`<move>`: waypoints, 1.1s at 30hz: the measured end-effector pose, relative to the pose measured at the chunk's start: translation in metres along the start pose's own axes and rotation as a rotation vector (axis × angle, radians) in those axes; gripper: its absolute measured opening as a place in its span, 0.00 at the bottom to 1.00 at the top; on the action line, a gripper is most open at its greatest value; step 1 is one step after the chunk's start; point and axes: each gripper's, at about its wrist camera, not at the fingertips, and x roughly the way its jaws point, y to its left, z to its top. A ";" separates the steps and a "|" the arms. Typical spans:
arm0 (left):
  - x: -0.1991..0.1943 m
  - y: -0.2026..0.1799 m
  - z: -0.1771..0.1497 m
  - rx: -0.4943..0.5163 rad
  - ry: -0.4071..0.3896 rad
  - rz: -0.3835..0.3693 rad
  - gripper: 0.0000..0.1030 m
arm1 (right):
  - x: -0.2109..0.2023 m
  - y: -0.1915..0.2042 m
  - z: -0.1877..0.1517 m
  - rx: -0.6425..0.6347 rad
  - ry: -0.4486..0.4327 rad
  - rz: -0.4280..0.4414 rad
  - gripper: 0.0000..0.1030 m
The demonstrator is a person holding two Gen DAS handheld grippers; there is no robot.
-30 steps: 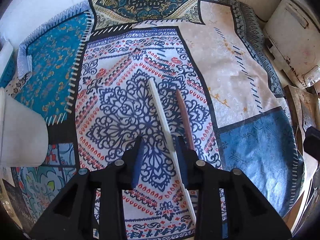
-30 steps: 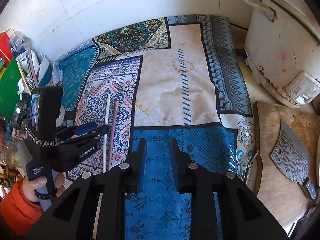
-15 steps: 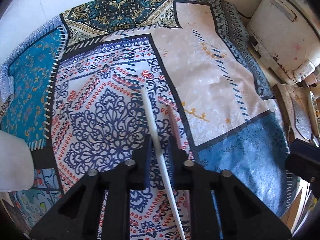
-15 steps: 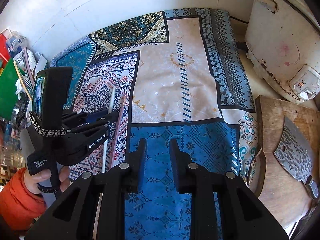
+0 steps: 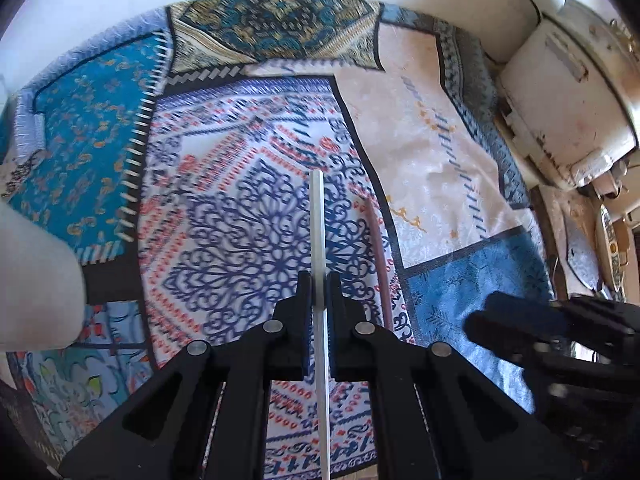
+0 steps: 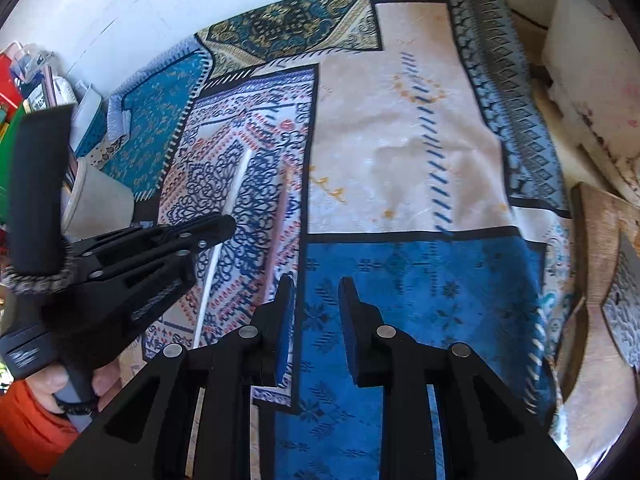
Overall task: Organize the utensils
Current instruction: 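Lift the white chopstick with the left gripper while the right lifts a pink chopstick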
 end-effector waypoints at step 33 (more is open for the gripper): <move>-0.146 0.032 -0.010 -0.014 -0.348 0.065 0.05 | 0.003 0.050 0.037 0.019 -0.129 0.018 0.06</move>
